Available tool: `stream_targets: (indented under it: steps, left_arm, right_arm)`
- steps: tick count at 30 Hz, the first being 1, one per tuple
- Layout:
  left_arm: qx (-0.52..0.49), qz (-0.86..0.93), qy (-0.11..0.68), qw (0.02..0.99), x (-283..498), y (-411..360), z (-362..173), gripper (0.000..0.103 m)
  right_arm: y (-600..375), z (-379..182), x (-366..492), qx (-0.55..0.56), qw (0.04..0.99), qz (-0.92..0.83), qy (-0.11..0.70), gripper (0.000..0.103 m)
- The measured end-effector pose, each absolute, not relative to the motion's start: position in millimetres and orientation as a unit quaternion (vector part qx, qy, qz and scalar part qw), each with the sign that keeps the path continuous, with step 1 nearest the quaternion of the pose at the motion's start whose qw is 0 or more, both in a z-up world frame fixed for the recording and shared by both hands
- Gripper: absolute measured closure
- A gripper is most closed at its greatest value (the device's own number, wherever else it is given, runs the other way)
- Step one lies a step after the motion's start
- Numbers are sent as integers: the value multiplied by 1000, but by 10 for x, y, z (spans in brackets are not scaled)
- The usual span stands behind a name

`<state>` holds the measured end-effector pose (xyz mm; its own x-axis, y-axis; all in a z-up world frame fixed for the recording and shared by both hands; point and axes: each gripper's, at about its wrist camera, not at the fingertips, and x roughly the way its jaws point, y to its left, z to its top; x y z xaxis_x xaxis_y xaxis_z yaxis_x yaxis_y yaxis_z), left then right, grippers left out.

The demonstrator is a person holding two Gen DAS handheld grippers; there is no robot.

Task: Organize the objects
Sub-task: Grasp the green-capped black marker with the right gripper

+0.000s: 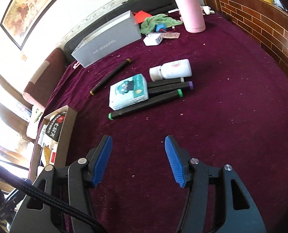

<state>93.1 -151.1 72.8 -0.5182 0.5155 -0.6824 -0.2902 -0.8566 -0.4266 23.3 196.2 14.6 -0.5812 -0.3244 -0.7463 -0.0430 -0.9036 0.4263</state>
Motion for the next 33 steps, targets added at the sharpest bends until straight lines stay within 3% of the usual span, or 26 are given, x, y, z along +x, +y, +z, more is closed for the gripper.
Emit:
stream_targets:
  steps: [6,13,18,23,33]
  left_arm:
    - [-444,855,-132,233,945,-1455,661,47]
    - [-445,853,-141,232,972,-1499,682,47]
    - [-447,852,-138,236,977,-1464,693,47]
    - [-448,850,-138,241,955,-1412,674,47]
    - [-456,846,-129,243,915,-1286,654,47]
  right_arm:
    - [2050,74,-55,459,67,-860,-216,46]
    - [2129,-63,-734,463,117,-828,-293,46]
    - [2051,-181,-1000,480,110,-832,-257,44]
    - [2018,-180,-896,516,115,-818,-225,36]
    - [1932,-203,-392,549,162,-805,-153,35]
